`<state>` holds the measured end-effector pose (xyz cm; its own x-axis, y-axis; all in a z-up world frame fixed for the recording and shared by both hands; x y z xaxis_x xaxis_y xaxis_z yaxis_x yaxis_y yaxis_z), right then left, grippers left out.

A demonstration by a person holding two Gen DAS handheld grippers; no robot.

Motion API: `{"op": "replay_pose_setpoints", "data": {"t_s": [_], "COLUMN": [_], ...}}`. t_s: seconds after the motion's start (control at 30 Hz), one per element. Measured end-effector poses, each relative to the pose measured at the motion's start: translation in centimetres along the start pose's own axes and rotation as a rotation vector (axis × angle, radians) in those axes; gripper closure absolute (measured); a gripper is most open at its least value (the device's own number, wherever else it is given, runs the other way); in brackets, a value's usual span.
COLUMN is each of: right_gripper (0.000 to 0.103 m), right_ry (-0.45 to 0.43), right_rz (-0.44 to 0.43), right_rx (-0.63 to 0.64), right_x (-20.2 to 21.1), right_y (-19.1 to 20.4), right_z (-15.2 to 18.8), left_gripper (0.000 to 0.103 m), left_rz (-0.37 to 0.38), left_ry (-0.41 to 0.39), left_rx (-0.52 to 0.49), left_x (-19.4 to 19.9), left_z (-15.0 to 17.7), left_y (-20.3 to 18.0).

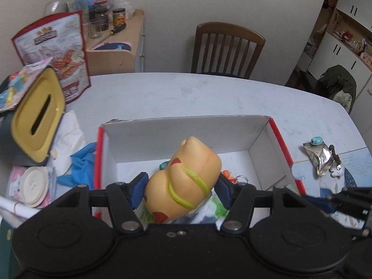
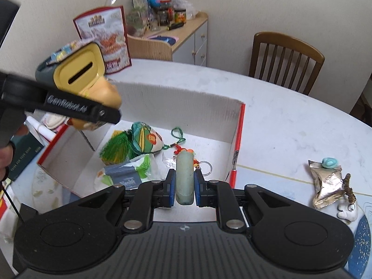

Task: Organize objects
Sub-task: 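Carry the yellow toy and green cylinder over the cardboard box, then open both tools to release the yellow toy and cylinder into the box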

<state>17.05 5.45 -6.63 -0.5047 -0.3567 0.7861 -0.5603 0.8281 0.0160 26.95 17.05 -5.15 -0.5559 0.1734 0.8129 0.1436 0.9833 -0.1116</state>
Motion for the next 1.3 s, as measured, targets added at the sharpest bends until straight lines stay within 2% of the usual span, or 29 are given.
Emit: {"op": "replay_pose_setpoints", "data": {"t_s": [0.37,0.73,0.97,1.07,1.3], "right_gripper": [0.087,0.087,0.087,0.087,0.087], "right_ry": [0.105,0.178,0.194,0.206,0.2], "right_rz": [0.006,0.013,0.019,0.017,0.002], "right_rx": [0.02,0.035,0.048,0.047,0.019], "right_x": [-4.1,-7.0,-7.7,-8.0,-7.8], "right_y": [0.9,1.6,2.0,2.0,1.5], "right_z": [0.2,1.0,1.4,1.4,1.4], "left_gripper": [0.043,0.043,0.043,0.048,0.048], "left_rz": [0.045,0.079,0.069,0.063,0.071], "left_ry": [0.054,0.12,0.172,0.202,0.237], "left_rx": [-0.106,-0.214,-0.246,-0.242,-0.221], "left_x": [-6.0,-10.7,-12.5,-13.1,-14.0], "left_z": [-2.1,-2.0,-1.7,-1.6,-1.6], "left_y": [-2.8,-5.1,-5.4,-5.4,-5.0]}}
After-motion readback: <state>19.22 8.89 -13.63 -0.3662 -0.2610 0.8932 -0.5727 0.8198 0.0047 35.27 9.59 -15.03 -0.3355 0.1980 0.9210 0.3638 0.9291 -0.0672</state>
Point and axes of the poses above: each gripper's, at about its wrist camera, not at the fingertips, and x roughly against the way its jaws point, y to its left, z to its underside, the point moved 1 cm from there along -x, roughly the way its jaws point, and after that the axes turned 1 degree about x, right-handed, at the moved point
